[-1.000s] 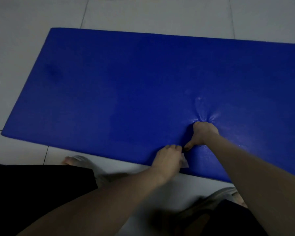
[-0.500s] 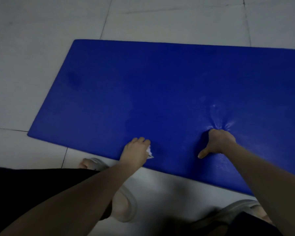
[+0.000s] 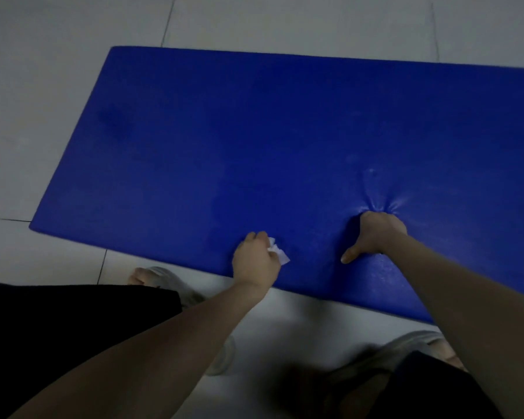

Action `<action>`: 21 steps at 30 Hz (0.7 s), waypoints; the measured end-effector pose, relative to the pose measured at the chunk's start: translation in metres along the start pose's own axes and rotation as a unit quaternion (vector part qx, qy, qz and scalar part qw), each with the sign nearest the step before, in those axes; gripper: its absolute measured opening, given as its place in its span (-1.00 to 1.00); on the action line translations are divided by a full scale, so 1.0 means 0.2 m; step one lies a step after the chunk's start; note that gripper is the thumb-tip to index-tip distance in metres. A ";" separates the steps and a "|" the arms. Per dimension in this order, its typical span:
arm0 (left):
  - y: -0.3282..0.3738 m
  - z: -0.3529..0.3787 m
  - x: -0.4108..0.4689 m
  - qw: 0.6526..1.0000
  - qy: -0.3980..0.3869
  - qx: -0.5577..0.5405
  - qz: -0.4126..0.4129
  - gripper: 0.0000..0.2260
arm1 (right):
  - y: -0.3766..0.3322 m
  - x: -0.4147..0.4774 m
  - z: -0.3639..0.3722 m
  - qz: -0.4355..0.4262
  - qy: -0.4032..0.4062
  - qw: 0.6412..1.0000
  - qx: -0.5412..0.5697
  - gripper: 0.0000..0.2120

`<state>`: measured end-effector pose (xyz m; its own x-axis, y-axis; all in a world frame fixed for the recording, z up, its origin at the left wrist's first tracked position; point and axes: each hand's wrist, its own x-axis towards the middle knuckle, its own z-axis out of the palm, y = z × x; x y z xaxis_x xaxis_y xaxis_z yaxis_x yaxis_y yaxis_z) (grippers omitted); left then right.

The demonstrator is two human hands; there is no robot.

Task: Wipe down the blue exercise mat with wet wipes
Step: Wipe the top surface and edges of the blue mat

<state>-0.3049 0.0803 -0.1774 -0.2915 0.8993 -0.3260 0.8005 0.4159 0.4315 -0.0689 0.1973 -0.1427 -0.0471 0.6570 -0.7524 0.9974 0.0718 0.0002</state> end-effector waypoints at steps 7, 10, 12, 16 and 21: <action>0.32 0.22 -0.23 0.975 -0.130 0.026 0.177 -0.85 | 0.00 0.01 0.00 0.005 0.002 1.000 0.001 -0.14; 0.35 0.25 -0.26 0.949 -0.183 0.078 0.246 -0.76 | -0.01 0.01 0.00 0.009 0.003 1.000 0.002 -0.14; 0.33 0.24 -0.26 0.938 -0.172 0.111 0.280 -0.77 | -0.01 0.02 0.00 0.007 0.004 1.000 0.001 -0.15; 0.17 0.18 -0.21 0.931 -0.135 0.146 0.306 -0.81 | 0.00 0.03 0.01 0.008 0.002 1.000 0.002 -0.14; -0.10 0.00 -0.11 0.952 -0.108 0.168 0.233 -0.77 | 0.00 0.02 0.01 0.004 0.005 1.000 -0.001 -0.15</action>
<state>-0.3149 0.0526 -0.1791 0.2213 0.9117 -0.3462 0.9497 -0.1207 0.2891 -0.0693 0.1988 -0.1472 -0.0396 0.6655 -0.7454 0.9977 0.0673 0.0071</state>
